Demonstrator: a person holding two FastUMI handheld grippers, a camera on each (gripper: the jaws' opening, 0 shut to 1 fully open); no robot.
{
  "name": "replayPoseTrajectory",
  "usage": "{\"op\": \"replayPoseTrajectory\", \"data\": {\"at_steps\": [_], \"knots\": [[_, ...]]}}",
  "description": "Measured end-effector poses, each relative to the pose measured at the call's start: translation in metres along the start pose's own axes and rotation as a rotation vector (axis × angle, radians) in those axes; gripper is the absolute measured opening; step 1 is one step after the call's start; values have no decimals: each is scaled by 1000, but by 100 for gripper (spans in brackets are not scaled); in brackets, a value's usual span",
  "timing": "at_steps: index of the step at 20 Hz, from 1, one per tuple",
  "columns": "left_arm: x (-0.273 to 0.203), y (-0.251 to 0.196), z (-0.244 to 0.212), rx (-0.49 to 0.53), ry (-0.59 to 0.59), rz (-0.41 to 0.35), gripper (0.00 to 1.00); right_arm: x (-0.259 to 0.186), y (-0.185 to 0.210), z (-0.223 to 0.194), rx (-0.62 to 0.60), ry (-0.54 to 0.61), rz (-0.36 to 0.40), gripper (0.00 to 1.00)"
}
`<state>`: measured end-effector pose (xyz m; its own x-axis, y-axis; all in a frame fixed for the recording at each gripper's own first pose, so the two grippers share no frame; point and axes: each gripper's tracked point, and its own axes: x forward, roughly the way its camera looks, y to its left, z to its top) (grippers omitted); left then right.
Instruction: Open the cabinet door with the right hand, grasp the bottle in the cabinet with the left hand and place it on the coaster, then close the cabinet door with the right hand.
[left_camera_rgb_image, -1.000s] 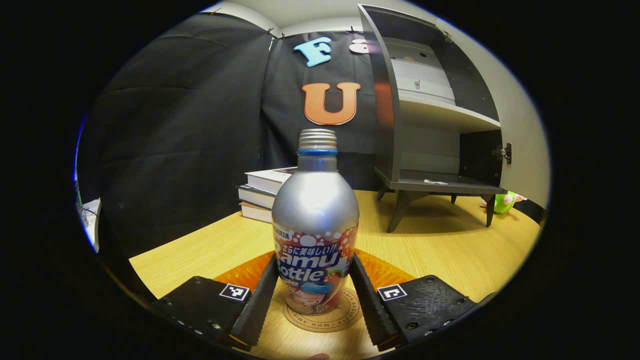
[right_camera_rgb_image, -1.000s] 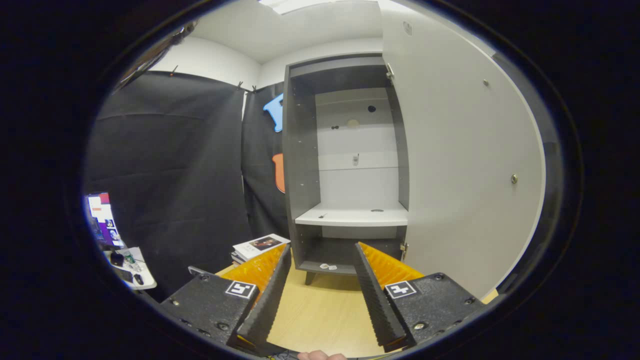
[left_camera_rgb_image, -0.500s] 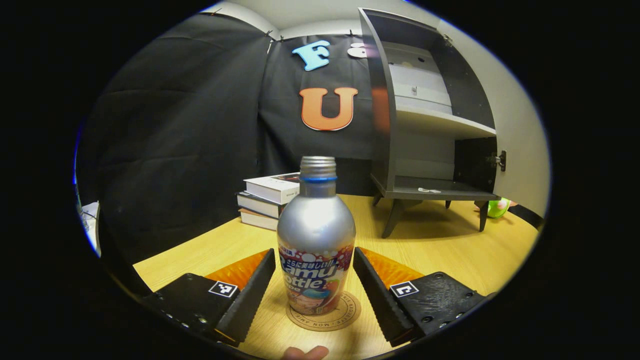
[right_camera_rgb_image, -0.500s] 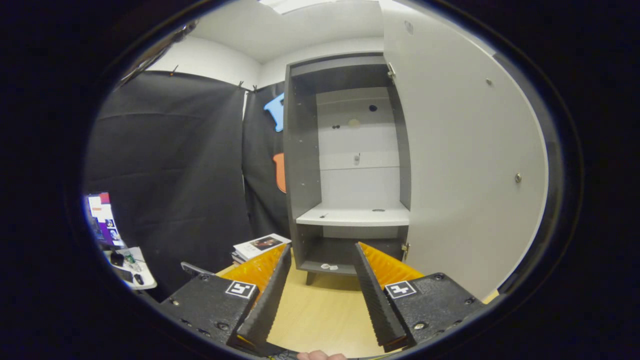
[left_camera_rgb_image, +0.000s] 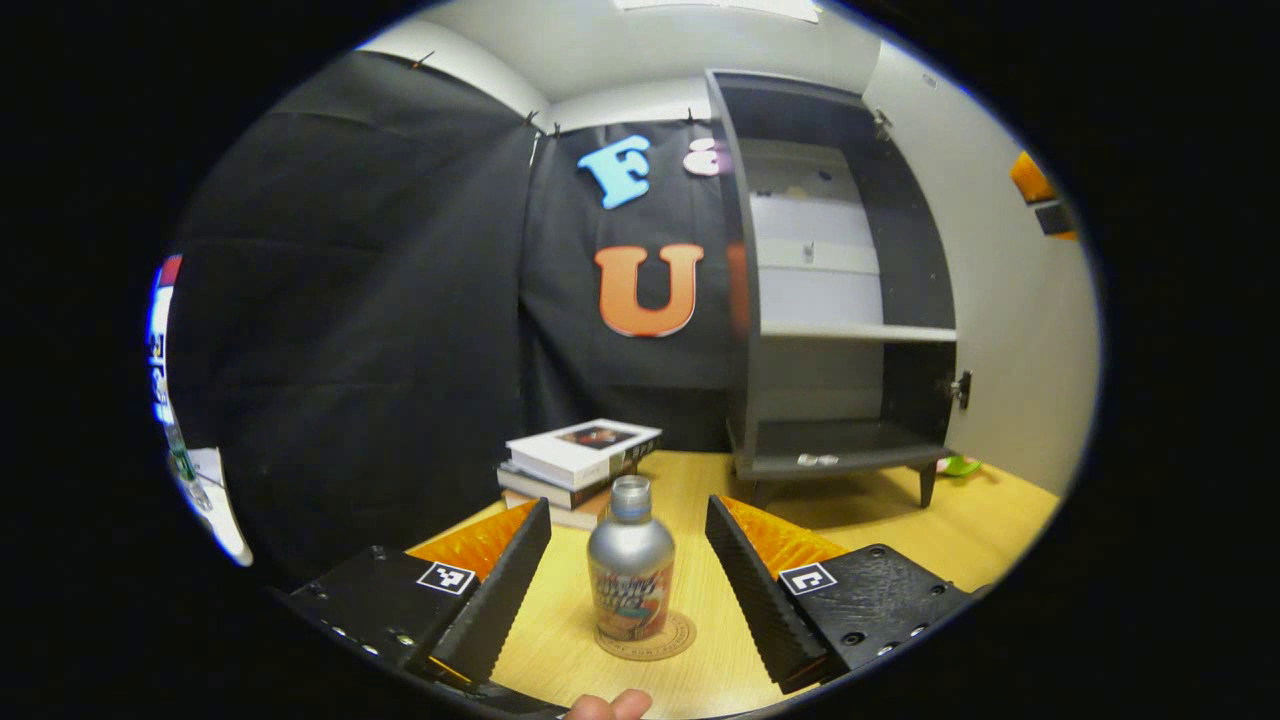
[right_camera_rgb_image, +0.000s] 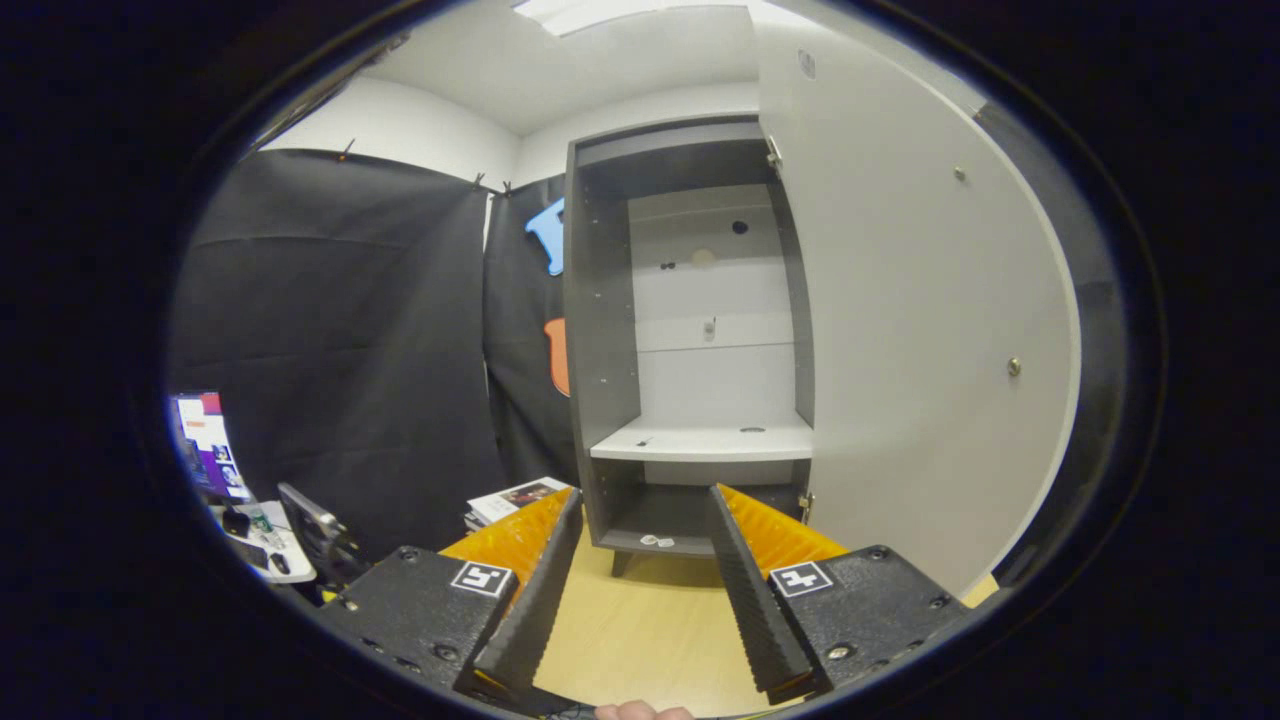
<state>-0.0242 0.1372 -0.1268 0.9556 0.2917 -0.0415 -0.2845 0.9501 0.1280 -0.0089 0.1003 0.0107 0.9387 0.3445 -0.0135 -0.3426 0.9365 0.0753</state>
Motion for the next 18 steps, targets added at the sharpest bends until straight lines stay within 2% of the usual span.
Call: {"op": "replayPoseTrajectory", "data": {"at_steps": [2,6,9,10,11,15,18], "knots": [[-3,-25,41,10,-29,-59,94,-5,-1,5,4,-12,1,80],[-14,-69,82,-50,18,-182,94,-21,-16,20,4,-43,-55,81],[-17,-77,107,-56,37,-203,94,-37,-36,31,-33,-40,-129,85],[-17,-82,116,-57,36,-214,94,-43,-44,31,-41,-30,-157,91],[-17,-86,125,-61,25,-224,95,-49,-50,34,-39,-34,-174,93],[-23,-103,143,-74,-22,-272,95,-87,-74,56,30,-62,-202,94],[-24,-114,139,-72,-17,-292,95,-125,-115,75,44,-88,-290,94]]}}
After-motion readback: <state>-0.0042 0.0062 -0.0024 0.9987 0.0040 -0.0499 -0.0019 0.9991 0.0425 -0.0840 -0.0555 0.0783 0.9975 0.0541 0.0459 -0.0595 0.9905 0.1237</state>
